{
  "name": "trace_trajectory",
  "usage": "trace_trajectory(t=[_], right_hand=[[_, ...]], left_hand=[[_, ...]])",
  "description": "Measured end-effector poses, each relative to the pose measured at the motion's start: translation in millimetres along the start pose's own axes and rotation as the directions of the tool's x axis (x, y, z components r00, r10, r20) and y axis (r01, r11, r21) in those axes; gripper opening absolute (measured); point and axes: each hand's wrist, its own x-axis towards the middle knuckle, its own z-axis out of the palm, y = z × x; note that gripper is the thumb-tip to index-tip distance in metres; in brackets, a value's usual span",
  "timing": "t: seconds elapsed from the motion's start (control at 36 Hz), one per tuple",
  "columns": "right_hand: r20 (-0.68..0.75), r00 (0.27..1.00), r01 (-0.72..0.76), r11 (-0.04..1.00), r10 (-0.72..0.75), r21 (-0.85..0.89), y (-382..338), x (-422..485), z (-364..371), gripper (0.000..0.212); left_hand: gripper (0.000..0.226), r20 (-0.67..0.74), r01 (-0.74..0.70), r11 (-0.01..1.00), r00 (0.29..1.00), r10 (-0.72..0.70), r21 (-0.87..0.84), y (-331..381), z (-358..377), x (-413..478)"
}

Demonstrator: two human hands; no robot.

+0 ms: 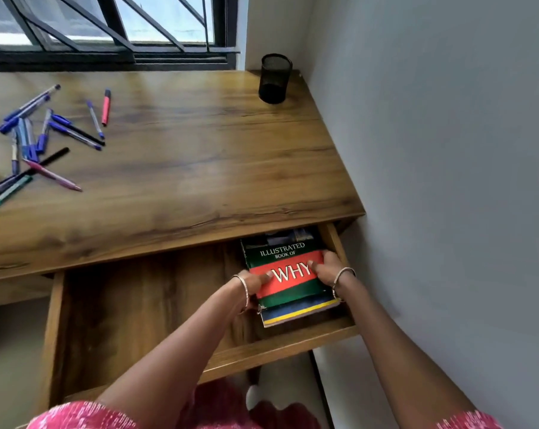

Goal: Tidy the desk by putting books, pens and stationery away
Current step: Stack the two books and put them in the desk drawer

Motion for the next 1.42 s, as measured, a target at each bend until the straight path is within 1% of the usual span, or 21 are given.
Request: trace_trajectory(t=[0.08,0.14,0.25,0.33,0.42,0.47,0.5,0.58,0.64,0.72,0.83,0.89,0.94,0.97,1.03,1.08,1.14,1.19,1.25,1.36,1.42], right_hand=[[-0.041,0.998,-0.041,0.998,0.038,-0.057,-12.6,-4.0,5.8,0.041],[-0.068,0.996,-0.062,0.991,0.054,-0.121,-24.6,-10.2,7.3,0.038],[-0.118,0.991,-0.091,0.954,0.059,-0.287,-28.1,-10.3,9.6,0.039],[-0.128,0.992,-0.043,0.903,-0.014,-0.427,-25.3,-19.3,9.3,0.038],[-0.132,0.988,0.014,0.901,-0.079,-0.433,-18.0,-32.9,3.6,0.032],[-0.146,0.984,0.041,0.931,-0.100,-0.363,-11.3,-46.2,-3.0,0.027],[-0.160,0.980,0.058,0.946,-0.114,-0.320,-8.1,-54.2,-5.7,0.024],[-0.223,0.962,0.104,0.967,-0.157,-0.232,2.0,-78.7,-9.2,0.013],[-0.251,0.949,0.138,0.966,-0.192,-0.217,9.0,-93.6,-8.3,0.008],[-0.252,0.942,0.177,0.967,-0.221,-0.186,19.4,-112.4,-4.8,0.010],[-0.212,0.934,0.248,0.948,-0.288,-0.198,31.7,-130.9,3.2,0.007],[-0.146,0.931,0.300,0.929,-0.335,-0.218,36.8,-140.8,8.4,0.006],[-0.089,0.910,0.374,0.896,-0.404,-0.240,42.4,-152.5,16.6,0.020],[-0.075,0.889,0.415,0.864,-0.451,-0.285,45.4,-158.6,22.2,0.030],[-0.063,0.827,0.480,0.759,-0.559,-0.440,52.5,-169.1,36.1,0.045],[-0.056,0.731,0.524,0.613,-0.680,-0.591,58.6,-177.0,51.8,0.046],[-0.045,0.669,0.532,0.521,-0.742,-0.667,62.6,-181.9,65.7,0.039],[-0.072,0.645,0.512,0.499,-0.761,-0.699,65.1,-182.7,78.6,0.031],[-0.112,0.640,0.493,0.517,-0.760,-0.700,63.2,-181.4,90.0,0.025],[-0.134,0.605,0.525,0.520,-0.785,-0.674,56.3,-175.1,101.8,0.022],[-0.146,0.597,0.534,0.527,-0.789,-0.661,53.5,-172.5,101.6,0.021]], left_hand=[[0.034,-0.131,-0.053,0.998,0.990,0.056,0.028,5.3,5.6,14.9],[0.038,-0.182,-0.067,0.997,0.981,0.070,0.022,4.6,5.9,27.3],[0.036,-0.215,-0.062,0.998,0.975,0.065,0.019,-0.2,6.0,40.2],[0.033,-0.246,-0.106,0.994,0.963,0.109,0.024,-2.8,10.3,42.1],[0.034,-0.221,-0.132,0.990,0.965,0.138,0.040,-7.4,16.1,46.4],[0.040,-0.227,-0.108,0.986,0.965,0.134,0.124,-8.8,18.7,49.3],[0.046,-0.258,-0.090,0.973,0.955,0.144,0.211,-8.5,18.4,49.9],[0.061,-0.351,-0.051,0.873,0.903,0.248,0.485,-1.3,13.1,47.1],[0.055,-0.366,-0.032,0.793,0.876,0.316,0.608,7.9,9.8,36.2],[0.042,-0.333,-0.009,0.702,0.876,0.349,0.712,17.4,3.5,27.3],[0.049,-0.226,-0.055,0.618,0.902,0.368,0.785,13.7,-3.2,8.7],[0.048,-0.137,-0.143,0.552,0.891,0.434,0.821,5.2,-6.6,-10.5],[0.048,0.003,-0.262,0.468,0.875,0.485,0.844,-9.3,-13.9,-35.9],[0.052,0.076,-0.314,0.409,0.861,0.502,0.857,-18.8,-19.9,-49.9],[0.064,0.170,-0.344,0.248,0.831,0.530,0.906,-42.5,-36.8,-77.5],[0.077,0.188,-0.312,0.116,0.787,0.587,0.943,-72.8,-58.3,-101.2],[0.088,0.171,-0.279,0.050,0.712,0.681,0.959,-103.3,-79.8,-118.1],[0.094,0.137,-0.209,-0.001,0.637,0.758,0.978,-127.9,-98.0,-126.8],[0.091,0.113,-0.148,-0.029,0.596,0.795,0.989,-142.3,-111.2,-130.9],[0.069,0.100,-0.117,-0.050,0.474,0.875,0.992,-146.6,-125.4,-131.3],[0.056,0.101,-0.115,-0.055,0.444,0.890,0.992,-146.1,-127.3,-129.2]])
